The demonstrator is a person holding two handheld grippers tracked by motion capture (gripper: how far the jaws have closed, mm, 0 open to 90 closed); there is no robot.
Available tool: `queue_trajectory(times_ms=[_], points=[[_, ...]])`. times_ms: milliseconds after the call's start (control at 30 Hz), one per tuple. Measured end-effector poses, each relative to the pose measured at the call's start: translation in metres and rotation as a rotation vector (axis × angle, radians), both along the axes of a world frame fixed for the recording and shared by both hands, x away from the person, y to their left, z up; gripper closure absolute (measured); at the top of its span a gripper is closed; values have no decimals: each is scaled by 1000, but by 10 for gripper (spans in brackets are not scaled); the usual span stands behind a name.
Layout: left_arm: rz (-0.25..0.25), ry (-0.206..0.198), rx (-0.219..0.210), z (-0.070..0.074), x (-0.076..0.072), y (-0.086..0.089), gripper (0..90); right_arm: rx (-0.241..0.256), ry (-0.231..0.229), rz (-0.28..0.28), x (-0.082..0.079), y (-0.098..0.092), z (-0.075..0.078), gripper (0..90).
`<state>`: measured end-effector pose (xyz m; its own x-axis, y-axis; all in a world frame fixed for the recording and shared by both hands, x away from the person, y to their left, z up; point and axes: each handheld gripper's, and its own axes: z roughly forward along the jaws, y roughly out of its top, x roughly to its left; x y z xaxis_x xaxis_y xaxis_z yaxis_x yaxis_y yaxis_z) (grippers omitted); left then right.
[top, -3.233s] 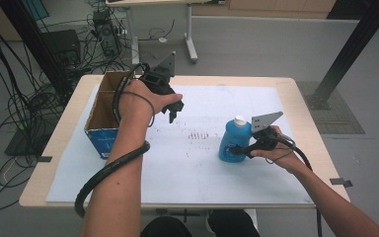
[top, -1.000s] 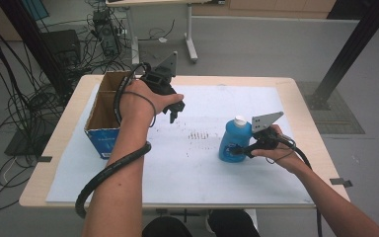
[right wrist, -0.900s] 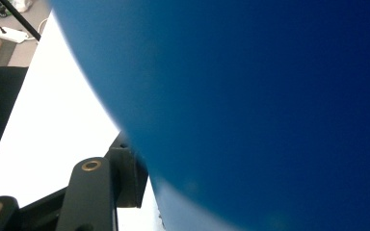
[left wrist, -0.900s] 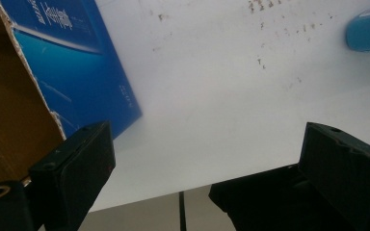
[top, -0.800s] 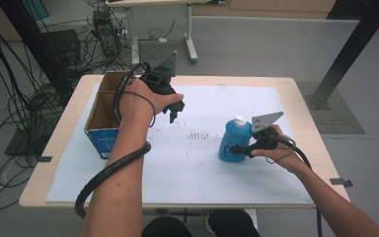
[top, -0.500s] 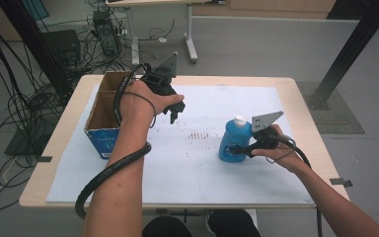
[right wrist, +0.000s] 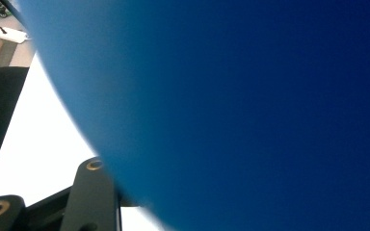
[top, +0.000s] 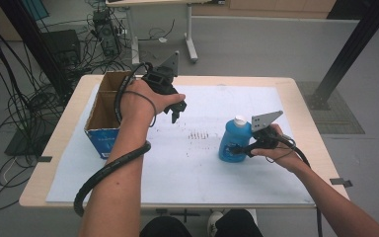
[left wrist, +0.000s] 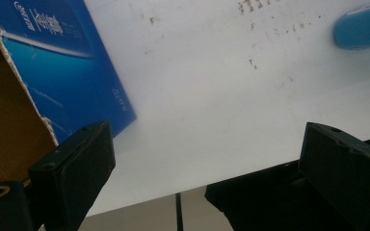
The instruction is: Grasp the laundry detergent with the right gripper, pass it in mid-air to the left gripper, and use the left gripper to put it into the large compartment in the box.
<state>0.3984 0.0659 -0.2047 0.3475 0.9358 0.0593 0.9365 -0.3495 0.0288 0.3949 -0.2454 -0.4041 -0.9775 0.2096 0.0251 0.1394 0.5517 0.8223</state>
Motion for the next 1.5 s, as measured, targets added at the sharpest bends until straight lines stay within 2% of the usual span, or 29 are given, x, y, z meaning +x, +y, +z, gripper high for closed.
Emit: queue_trajectory(times_ms=[67,233,333,367,433,500,700,767,800,833,867,967,1167,1233,1267,1300,1333,1367,1467,1500], points=[[-12,-1,-5,3,-1,2,60,3,14,-19,0,0,1,428],[-51,-11,-12,11,-3,4,58,7,40,-16,-2,4,4,429],[-89,-11,-14,18,-4,5,56,22,58,-29,-4,7,10,430],[-108,-9,-9,21,-4,5,56,22,58,-29,-4,7,10,430],[-136,-10,-9,26,-4,5,52,19,88,-49,-3,8,16,430],[-168,-12,-11,31,-2,5,51,18,92,-61,-3,10,22,430],[-271,-17,-22,44,3,3,50,15,148,-132,4,17,55,431],[-295,-22,-24,48,4,3,51,14,149,-140,6,22,68,431],[-309,-21,-24,51,5,4,50,7,155,-146,7,28,80,431],[-335,-23,-21,55,7,5,50,7,155,-146,7,28,80,431],[-352,-20,-15,58,8,6,50,1,161,-146,9,33,89,431],[-394,-30,-18,68,12,9,50,-3,161,-136,13,44,105,431],[-492,-31,-11,82,17,11,50,-19,173,-82,21,73,128,431],[-516,-31,-11,84,17,11,50,-26,170,-69,23,81,132,431],[-543,-32,-8,88,16,12,50,-30,166,-48,26,91,136,431],[-543,-32,-8,88,16,12,50,-30,166,-48,26,91,136,431],[-562,-37,-12,92,16,14,50,-28,167,-29,30,101,138,431],[-562,-37,-12,92,16,14,51,-28,167,-29,30,101,138,431],[-588,-47,-17,97,16,15,52,-30,155,6,35,120,139,431],[-604,-53,-21,98,16,16,52,-30,155,6,35,120,139,431]])
